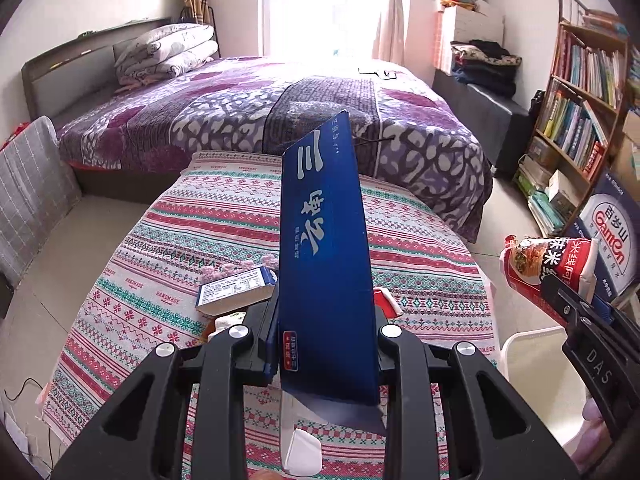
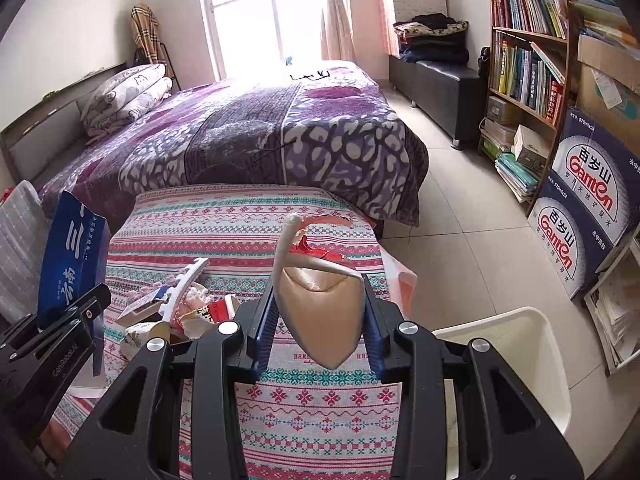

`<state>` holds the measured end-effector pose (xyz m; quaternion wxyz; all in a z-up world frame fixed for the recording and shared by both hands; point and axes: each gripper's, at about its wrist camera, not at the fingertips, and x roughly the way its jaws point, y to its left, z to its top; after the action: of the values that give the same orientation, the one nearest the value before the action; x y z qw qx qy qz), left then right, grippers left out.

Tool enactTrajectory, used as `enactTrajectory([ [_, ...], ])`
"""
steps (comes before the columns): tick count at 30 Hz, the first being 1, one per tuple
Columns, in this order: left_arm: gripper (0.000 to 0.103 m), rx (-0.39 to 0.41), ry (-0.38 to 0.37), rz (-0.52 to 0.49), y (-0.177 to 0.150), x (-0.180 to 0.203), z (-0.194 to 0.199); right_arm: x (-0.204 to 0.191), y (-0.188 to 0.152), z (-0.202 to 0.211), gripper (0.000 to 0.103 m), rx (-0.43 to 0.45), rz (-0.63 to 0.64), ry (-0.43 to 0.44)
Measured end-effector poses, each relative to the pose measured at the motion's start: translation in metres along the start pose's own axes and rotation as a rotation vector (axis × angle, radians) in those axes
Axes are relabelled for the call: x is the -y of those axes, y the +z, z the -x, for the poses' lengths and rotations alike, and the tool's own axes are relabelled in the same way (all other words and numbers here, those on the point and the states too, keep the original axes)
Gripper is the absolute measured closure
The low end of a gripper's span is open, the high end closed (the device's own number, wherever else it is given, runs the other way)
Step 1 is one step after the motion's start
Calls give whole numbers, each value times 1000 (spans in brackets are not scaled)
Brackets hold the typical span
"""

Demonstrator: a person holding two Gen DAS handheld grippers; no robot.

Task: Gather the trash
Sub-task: 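Carry both items to the bin and open the right gripper over it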

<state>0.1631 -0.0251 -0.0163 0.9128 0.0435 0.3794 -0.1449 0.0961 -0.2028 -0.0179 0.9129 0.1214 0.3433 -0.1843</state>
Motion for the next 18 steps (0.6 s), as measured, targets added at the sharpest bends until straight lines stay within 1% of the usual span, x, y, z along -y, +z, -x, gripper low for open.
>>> enactTrajectory([
  [6, 75, -1, -25, -19, -4, 20, 2, 25, 1, 4, 67, -6, -39, -28],
  [18, 75, -14, -79, -63, -12, 61, 0, 81, 1, 10, 67, -15, -117, -116],
])
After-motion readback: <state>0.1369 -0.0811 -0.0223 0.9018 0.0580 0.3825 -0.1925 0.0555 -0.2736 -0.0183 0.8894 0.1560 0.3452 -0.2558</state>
